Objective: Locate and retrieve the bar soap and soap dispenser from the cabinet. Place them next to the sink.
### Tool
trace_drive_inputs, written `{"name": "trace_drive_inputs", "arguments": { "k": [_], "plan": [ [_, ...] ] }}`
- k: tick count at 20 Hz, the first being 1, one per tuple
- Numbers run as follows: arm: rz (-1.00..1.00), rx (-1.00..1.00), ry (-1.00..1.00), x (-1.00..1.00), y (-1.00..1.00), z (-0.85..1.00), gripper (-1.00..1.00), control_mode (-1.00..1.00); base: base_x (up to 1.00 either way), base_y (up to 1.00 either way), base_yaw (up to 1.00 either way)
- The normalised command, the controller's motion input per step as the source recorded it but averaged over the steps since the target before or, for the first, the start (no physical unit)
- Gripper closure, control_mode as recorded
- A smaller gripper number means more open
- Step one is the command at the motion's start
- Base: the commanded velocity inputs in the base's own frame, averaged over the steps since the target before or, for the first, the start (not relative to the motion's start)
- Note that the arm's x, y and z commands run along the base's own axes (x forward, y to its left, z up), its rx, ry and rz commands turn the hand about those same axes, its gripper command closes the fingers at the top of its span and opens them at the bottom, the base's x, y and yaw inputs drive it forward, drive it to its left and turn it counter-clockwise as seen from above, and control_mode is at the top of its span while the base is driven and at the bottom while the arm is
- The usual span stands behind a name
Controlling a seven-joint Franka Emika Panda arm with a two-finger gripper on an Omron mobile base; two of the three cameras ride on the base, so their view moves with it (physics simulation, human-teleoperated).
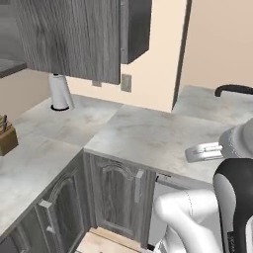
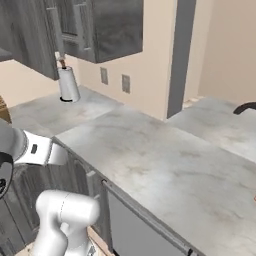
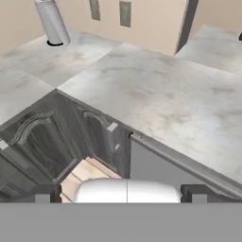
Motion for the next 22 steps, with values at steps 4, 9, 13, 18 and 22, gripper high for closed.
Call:
{"name": "trace_drive_inputs", "arguments": {
  "k": [4, 9, 13, 18, 22],
  "plan": [
    [0.0, 0.0, 0.0, 0.0, 0.0, 0.0, -1.0, 1.0, 0.0, 0.14, 0.5],
    [0.0, 0.0, 0.0, 0.0, 0.0, 0.0, -1.0, 1.0, 0.0, 0.11, 0.5],
    [0.0, 0.0, 0.0, 0.0, 0.0, 0.0, -1.0, 1.0, -0.01, 0.21, 0.49],
    [0.0, 0.0, 0.0, 0.0, 0.0, 0.0, -1.0, 1.0, -0.11, 0.55, 0.34],
    [0.0, 0.0, 0.0, 0.0, 0.0, 0.0, -1.0, 1.0, 0.14, 0.73, 0.12]
  ]
}}
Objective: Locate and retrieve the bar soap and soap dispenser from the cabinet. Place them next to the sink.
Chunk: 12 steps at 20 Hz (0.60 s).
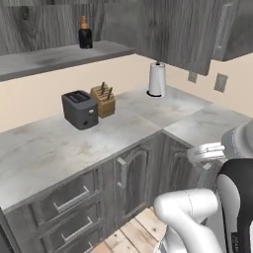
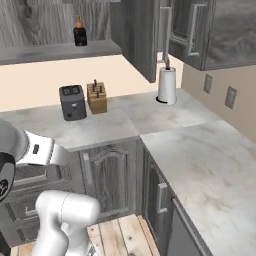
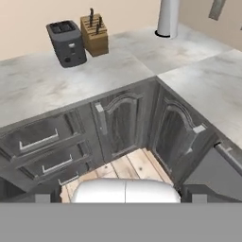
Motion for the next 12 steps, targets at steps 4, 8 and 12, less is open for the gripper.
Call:
{"name": "trace_drive_inputs", "arguments": {
  "k": [4, 8, 12],
  "plan": [
    [0.0, 0.0, 0.0, 0.0, 0.0, 0.0, -1.0, 1.0, 0.43, 0.64, 0.08],
    [0.0, 0.0, 0.0, 0.0, 0.0, 0.0, -1.0, 1.0, 0.79, 0.05, 0.24],
    [0.0, 0.0, 0.0, 0.0, 0.0, 0.0, -1.0, 1.0, 0.81, 0.0, 0.29]
  ]
}}
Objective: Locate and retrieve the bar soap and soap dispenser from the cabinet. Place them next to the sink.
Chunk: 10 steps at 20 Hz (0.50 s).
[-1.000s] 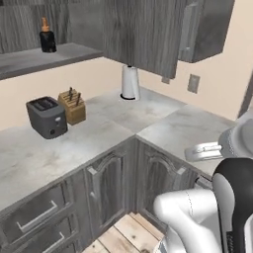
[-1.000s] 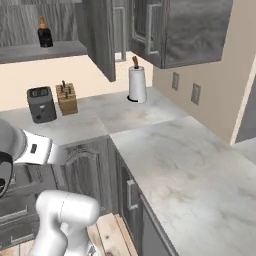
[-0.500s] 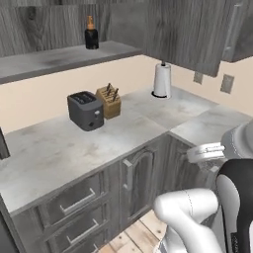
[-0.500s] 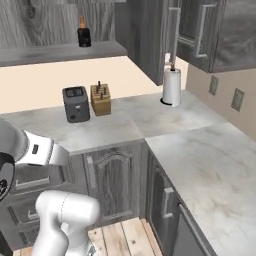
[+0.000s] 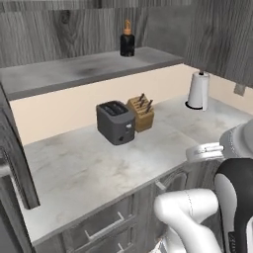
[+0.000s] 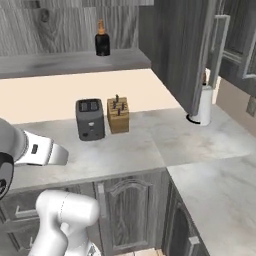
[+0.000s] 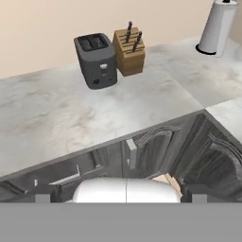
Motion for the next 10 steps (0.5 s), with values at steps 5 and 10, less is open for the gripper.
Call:
{"name": "trace_drive_inputs", "arguments": {
  "k": [5, 10],
  "plan": [
    [0.0, 0.0, 0.0, 0.0, 0.0, 0.0, -1.0, 1.0, 0.6, 0.0, 0.25],
    [0.0, 0.0, 0.0, 0.0, 0.0, 0.0, -1.0, 1.0, 0.5, -0.08, 0.22]
  ]
}}
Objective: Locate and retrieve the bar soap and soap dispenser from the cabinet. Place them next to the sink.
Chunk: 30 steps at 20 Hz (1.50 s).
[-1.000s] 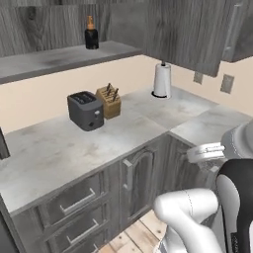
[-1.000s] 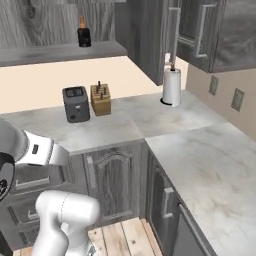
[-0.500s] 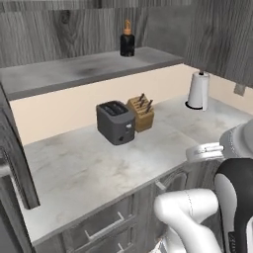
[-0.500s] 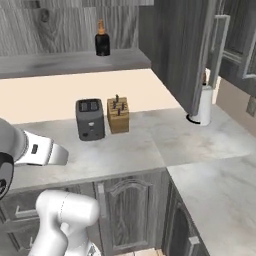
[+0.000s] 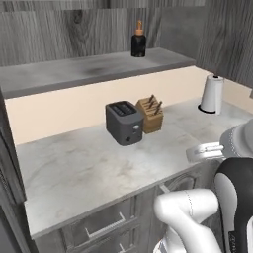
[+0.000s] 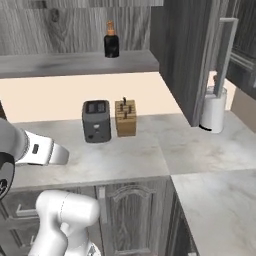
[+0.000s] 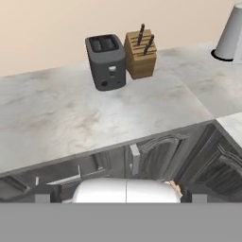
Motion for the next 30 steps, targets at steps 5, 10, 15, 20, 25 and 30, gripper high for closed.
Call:
{"name": "trace_drive_inputs", "arguments": {
  "k": [5, 10, 15, 20, 25, 30],
  "plan": [
    [0.0, 0.0, 0.0, 0.0, 0.0, 0.0, -1.0, 1.0, 0.55, -0.19, 0.2],
    [0.0, 0.0, 0.0, 0.0, 0.0, 0.0, -1.0, 1.0, 0.33, -0.42, 0.08],
    [0.0, 0.0, 0.0, 0.0, 0.0, 0.0, -1.0, 1.0, 0.23, -0.59, 0.0],
    [0.0, 0.0, 0.0, 0.0, 0.0, 0.0, -1.0, 1.0, 0.37, 0.33, 0.0],
    [0.0, 0.0, 0.0, 0.0, 0.0, 0.0, -1.0, 1.0, 0.36, 0.61, 0.0],
    [0.0, 0.0, 0.0, 0.0, 0.0, 0.0, -1.0, 1.0, 0.6, 0.02, 0.08]
  ]
}}
